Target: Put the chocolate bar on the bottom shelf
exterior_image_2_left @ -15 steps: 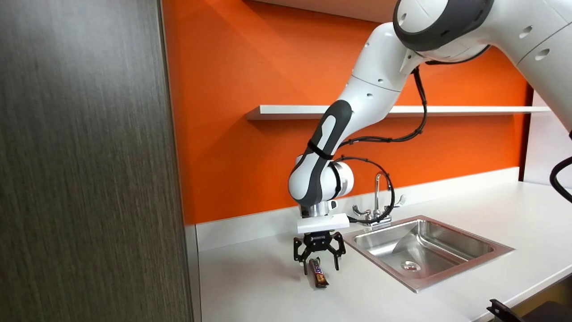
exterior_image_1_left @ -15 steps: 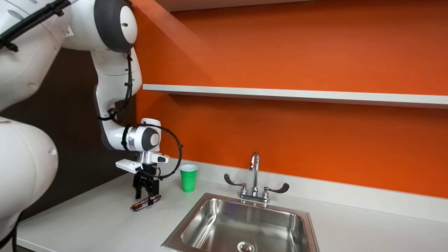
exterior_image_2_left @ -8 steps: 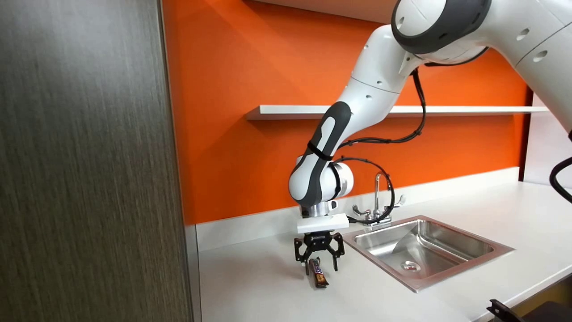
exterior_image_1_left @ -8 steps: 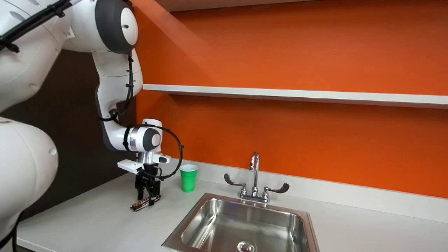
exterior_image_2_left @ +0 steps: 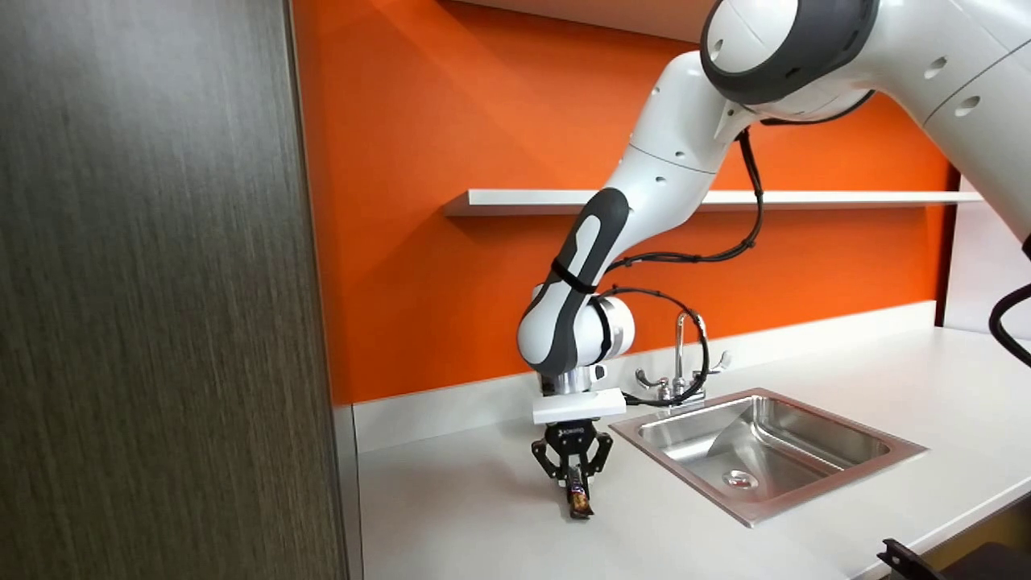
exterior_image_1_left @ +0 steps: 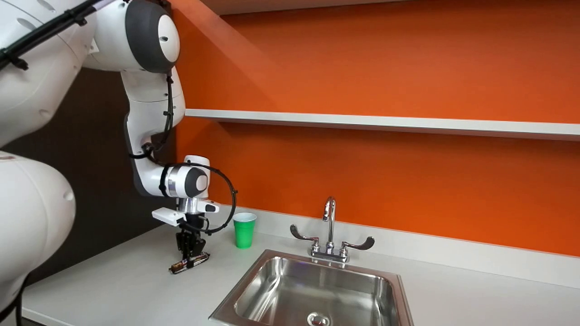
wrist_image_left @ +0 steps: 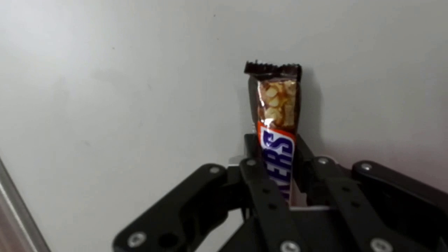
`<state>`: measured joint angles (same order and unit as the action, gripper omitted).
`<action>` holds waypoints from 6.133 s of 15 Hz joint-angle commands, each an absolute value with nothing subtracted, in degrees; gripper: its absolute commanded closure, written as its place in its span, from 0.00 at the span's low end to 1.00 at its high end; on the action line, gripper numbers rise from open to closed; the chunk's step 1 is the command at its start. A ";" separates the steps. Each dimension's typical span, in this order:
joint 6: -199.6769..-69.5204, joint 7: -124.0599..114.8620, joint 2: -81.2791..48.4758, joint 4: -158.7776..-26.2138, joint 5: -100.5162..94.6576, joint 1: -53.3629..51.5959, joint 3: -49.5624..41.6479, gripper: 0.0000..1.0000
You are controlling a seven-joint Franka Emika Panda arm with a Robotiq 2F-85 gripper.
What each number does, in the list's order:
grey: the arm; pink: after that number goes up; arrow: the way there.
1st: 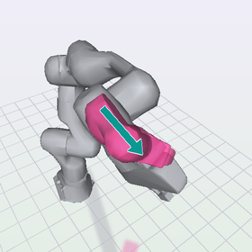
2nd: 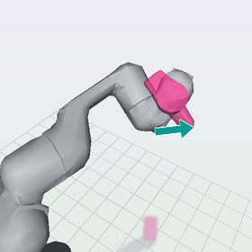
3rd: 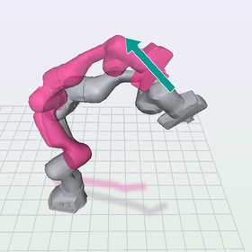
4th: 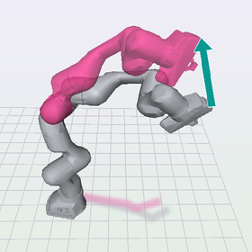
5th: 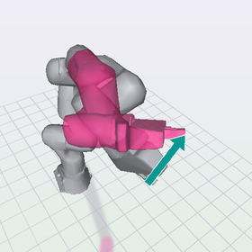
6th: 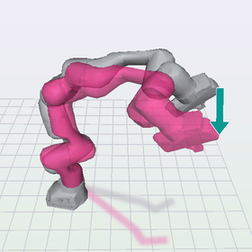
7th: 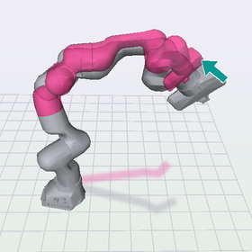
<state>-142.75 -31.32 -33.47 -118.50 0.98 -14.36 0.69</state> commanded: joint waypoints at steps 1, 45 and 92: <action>-142.92 -31.12 -34.80 -117.17 2.41 -14.91 0.73 0.99; -110.80 -20.68 22.91 -118.33 -8.72 -5.43 10.26 0.96; -102.67 -15.76 -8.42 -76.83 -12.85 -7.85 7.40 0.00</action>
